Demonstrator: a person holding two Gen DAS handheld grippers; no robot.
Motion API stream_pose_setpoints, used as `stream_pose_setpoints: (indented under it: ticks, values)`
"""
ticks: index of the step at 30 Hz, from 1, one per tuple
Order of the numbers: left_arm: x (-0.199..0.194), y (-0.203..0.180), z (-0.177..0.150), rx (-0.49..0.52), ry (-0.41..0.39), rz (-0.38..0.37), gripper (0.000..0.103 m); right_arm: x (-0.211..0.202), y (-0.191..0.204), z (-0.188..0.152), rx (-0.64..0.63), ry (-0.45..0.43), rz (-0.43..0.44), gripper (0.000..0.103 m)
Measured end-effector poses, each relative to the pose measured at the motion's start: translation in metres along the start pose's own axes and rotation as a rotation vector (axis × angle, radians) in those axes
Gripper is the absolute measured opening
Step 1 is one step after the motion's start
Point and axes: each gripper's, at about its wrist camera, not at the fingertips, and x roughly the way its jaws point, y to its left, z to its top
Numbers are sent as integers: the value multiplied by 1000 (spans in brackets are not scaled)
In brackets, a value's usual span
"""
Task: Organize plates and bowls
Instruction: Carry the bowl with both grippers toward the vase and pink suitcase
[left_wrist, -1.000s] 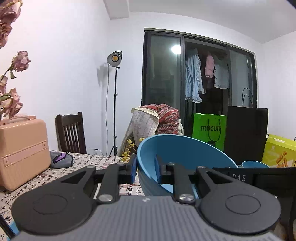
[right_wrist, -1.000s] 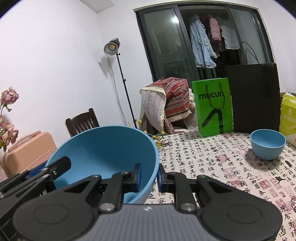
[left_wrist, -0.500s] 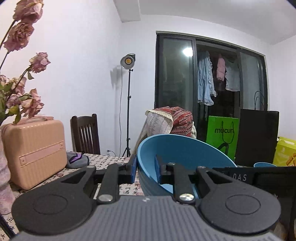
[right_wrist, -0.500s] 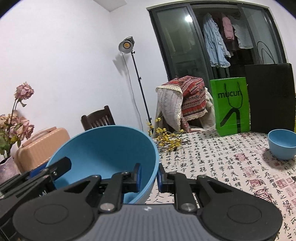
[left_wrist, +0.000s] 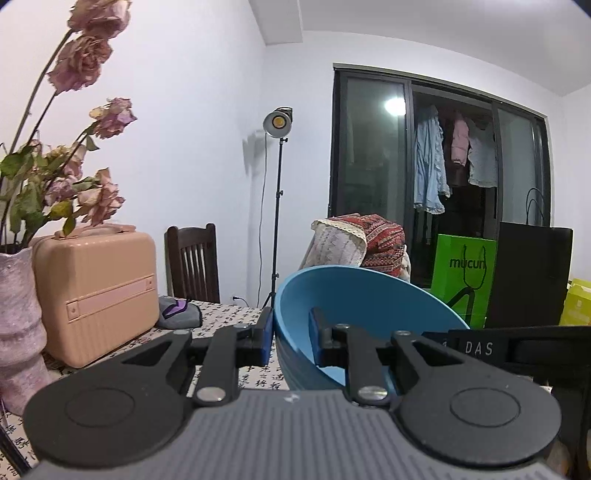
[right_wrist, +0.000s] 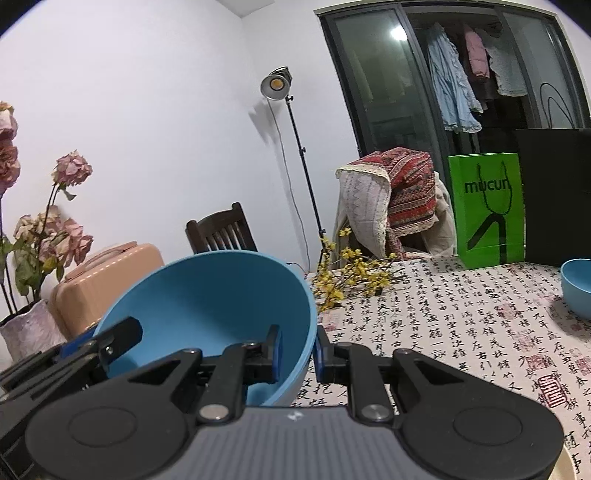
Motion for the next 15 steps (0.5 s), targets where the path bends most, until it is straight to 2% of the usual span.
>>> stream_pose_setpoints:
  ticks: [15]
  values:
    - [-20,39,-5,-44,0,67,20,9,38,-13,-39,24,73,17]
